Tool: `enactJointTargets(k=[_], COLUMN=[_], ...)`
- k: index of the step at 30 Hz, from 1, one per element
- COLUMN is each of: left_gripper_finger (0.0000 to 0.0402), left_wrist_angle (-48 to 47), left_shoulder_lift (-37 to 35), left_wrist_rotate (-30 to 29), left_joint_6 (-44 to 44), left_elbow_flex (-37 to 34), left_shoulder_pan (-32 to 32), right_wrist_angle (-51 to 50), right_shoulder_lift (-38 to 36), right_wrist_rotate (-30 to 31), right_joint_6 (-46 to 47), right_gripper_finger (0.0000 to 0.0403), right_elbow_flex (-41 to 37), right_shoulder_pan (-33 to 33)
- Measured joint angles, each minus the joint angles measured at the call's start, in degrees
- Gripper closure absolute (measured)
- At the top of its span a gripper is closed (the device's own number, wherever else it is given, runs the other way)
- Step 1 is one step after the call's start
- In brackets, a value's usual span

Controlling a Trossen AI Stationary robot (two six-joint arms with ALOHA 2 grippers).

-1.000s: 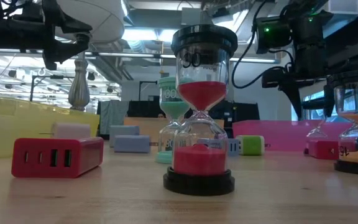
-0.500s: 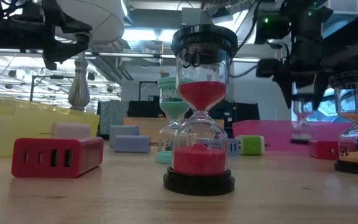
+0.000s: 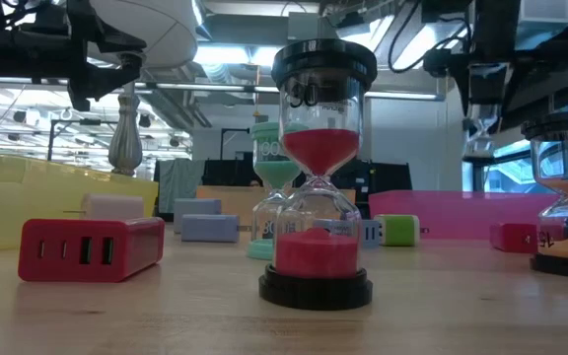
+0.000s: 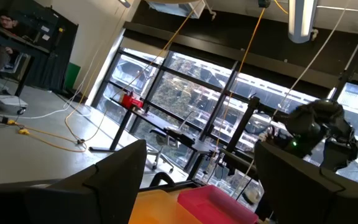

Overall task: Pick & Place Office items
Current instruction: Put the white hourglass into the pink bin

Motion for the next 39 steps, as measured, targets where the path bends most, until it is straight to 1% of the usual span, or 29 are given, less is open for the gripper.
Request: enactJointTargets(k=[3,6,11,15,20,22,25,30,36,39], left_gripper_finger=[0.0107,0.0107,0.0107,0.0107,0.0107,0.0107,0.0107,0.0107,0.0107,0.0107], left_wrist_angle=[0.00,0.01,0.00,0.02,0.00,0.02,0.01,0.02,0.00,0.02], left_shoulder_lift=[0.01,0.01,0.02,0.01,0.02,0.00,0.00,0.00,0.00,0.00], left_wrist_rotate=[0.02,0.00,0.00,0.00,0.00,0.00,0.00,0.00,0.00,0.00], left_joint_6=[0.00,0.00,0.00,0.00,0.00,0.00,0.00,0.00,0.00,0.00], left_elbow_flex=[0.00,0.00,0.00,0.01,0.00,0.00,0.00,0.00,0.00,0.02], left_shoulder_pan=[0.00,0.02,0.02,0.00,0.02,0.00,0.01,0.00,0.01,0.02], right_wrist_angle=[-0.32,0.41,3.16,7.71,10.53,10.99,11.07,12.59,12.52,12.48], right_shoulder_lift=[0.13,1.15,4.75,8.67,14.46,16.50,18.82,19.92,19.92,19.92], right_wrist_rotate=[1.50,0.79,-0.34,-3.18,-7.06,-8.50,-10.51,-10.63,-5.90,-4.60], right_joint_6=[-0.16,-1.93,-5.57,-8.85,-10.33,-10.38,-10.33,-9.78,-7.20,-6.20], right_gripper_finger=[0.0184,0.0178,0.0189,0.0189,0.0165,0.0162,0.0168,0.0183,0.0171,0.0171], right_elbow_flex=[0.28,-0.31,-0.65,-0.65,-0.70,-0.72,-0.72,-0.72,-0.72,-0.72], right_shoulder_pan=[-4.03,-8.06,-14.53,-19.40,-24.22,-25.76,-27.53,-28.64,-28.77,-28.77])
